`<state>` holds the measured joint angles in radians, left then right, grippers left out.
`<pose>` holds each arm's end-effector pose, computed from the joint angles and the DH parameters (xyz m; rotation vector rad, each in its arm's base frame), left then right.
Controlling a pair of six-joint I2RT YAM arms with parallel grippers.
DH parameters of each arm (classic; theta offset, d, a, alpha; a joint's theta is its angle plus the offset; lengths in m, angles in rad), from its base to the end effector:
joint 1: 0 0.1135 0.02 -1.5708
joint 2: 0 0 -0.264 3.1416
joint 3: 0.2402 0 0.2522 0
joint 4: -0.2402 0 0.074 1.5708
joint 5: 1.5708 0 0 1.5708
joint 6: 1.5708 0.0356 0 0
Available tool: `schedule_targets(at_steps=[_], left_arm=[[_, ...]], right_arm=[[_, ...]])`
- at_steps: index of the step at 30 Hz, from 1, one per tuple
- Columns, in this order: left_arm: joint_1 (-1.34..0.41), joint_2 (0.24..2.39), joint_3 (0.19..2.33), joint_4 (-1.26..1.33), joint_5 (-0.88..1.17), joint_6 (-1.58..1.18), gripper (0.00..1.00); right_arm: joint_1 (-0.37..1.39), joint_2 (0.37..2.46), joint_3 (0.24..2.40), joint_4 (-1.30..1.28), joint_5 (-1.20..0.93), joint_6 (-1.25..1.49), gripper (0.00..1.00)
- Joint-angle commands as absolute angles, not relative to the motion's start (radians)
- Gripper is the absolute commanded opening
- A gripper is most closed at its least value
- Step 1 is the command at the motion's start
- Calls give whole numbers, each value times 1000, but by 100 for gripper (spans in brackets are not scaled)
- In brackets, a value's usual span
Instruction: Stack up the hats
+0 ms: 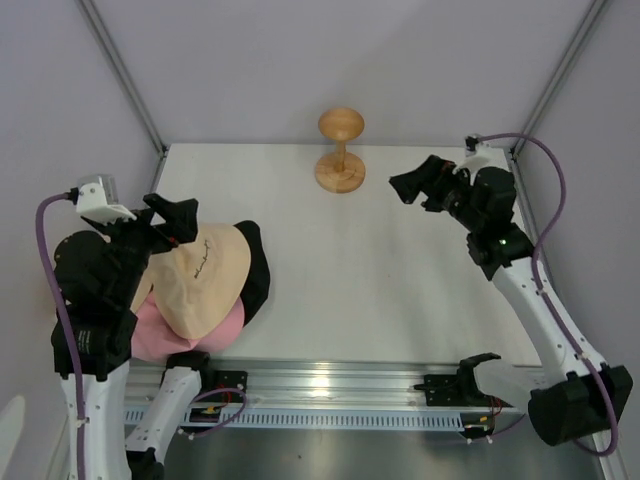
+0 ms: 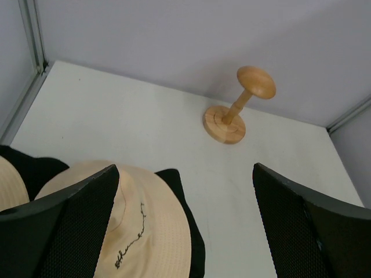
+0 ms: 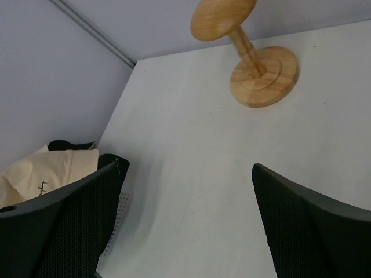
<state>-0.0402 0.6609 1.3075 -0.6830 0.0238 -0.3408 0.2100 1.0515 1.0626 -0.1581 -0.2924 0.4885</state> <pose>0.0804 -0.0041 0.4670 -0.2236 1.6006 -0.3139 0.2328 0.0601 0.3896 0.0228 1.7725 0.7625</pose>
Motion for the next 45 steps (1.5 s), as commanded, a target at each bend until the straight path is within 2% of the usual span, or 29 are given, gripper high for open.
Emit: schedule_targets(at_steps=[1,5,10,15,21,28,34,39,45], left_arm=[[-44,621,1257,-744,11,-357,99],[-44,575,1189,-692,99,-367,100],[-46,601,1201,-707,198,-370,100],[-49,623,1190,-683,219,-385,99],[-48,646,1216,-689,204,-374,100],[-48,653,1218,-696,178,-367,99],[-48,660,1221,-687,190,-356,99],[-49,655,1187,-672,216,-368,99],[-48,657,1169,-670,210,-354,99]], right_arm=[[290,1153,1100,63,-178,576,99],[337,1322,1097,257,-97,679,100],[330,1590,1123,566,-78,808,100],[281,1839,1196,891,-118,1086,97],[291,2083,1390,1012,-140,1163,96],[302,2226,1525,1009,-147,1216,95],[316,2250,1574,986,-132,1220,95],[318,2266,1612,942,-132,1203,90],[319,2301,1687,884,-152,1229,68]])
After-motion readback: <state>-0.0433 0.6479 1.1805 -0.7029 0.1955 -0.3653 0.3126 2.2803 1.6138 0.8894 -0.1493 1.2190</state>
